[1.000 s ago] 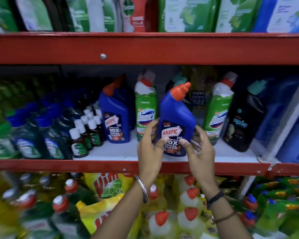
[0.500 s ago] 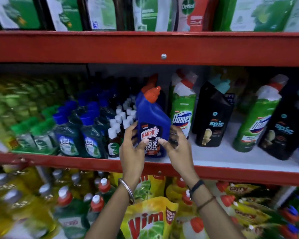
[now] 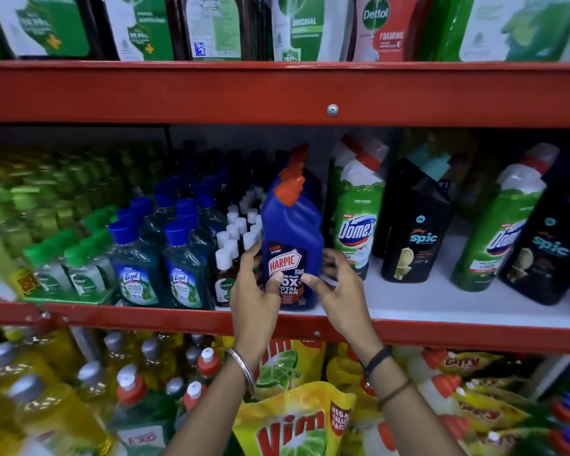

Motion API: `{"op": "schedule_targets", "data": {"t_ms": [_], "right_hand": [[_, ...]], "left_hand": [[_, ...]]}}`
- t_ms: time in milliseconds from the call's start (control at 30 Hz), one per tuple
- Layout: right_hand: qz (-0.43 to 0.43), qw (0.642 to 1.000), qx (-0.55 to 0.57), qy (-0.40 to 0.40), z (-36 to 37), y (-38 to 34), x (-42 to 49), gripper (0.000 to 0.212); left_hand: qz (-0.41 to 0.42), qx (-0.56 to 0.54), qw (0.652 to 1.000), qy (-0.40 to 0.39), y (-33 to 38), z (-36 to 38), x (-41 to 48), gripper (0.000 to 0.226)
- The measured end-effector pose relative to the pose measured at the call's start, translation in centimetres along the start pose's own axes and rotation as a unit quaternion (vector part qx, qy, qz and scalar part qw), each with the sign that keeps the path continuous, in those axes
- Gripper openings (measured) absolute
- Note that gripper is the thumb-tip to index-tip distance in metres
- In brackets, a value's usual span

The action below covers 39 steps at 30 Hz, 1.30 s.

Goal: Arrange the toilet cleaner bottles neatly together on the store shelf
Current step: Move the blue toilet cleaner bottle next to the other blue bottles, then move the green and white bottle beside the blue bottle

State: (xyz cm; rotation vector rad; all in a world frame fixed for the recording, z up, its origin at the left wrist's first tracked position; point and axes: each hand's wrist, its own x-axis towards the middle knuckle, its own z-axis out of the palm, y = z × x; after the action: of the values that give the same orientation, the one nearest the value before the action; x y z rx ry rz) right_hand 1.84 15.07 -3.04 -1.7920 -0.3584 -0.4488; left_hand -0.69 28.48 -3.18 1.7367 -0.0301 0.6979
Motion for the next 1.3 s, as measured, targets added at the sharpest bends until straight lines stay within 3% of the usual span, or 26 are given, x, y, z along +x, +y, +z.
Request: {"op": "schedule_targets", "data": {"t_ms": [133, 233, 400, 633, 800, 967, 1300], "right_hand": [[0.003, 1.000, -0.006, -0.014, -1.4, 0.4, -0.6, 0.037], [0.007, 1.000, 0.009, 0.017, -3.8, 0.4, -1.6, 0.028], [-0.014, 0.992, 0.007, 0.128, -10.8, 0.9, -2.9, 0.022], [-0.013, 0.961, -0.032, 0.276, -21.3, 3.6, -2.5, 0.018], [0.027, 0.975, -0.069, 0.211, -25.1, 5.8, -0.2, 0.037], [0.055, 0.988, -0.091, 0.110, -26.1, 7.4, 2.6, 0.053], [0.003, 0.974, -0.145, 0.172, -26.4, 9.2, 3.3, 0.041]], "left_hand": [[0.013, 0.079, 0.993, 0.083, 0.9, 1.3, -1.5, 0.043], [0.081, 0.072, 0.986, 0.124, 3.0, 3.0, -2.8, 0.035], [0.157, -0.023, 0.986, 0.051, 5.8, 8.5, -4.7, 0.034], [0.120, -0.079, 0.982, -0.120, 7.7, 18.6, -6.8, 0.019], [0.044, -0.070, 0.979, -0.187, 8.8, 24.6, -6.7, 0.032], [-0.008, -0.095, 0.981, -0.169, 8.3, 29.2, -5.2, 0.043], [0.006, -0.086, 0.991, -0.106, 7.3, 30.8, -5.1, 0.052]]}}
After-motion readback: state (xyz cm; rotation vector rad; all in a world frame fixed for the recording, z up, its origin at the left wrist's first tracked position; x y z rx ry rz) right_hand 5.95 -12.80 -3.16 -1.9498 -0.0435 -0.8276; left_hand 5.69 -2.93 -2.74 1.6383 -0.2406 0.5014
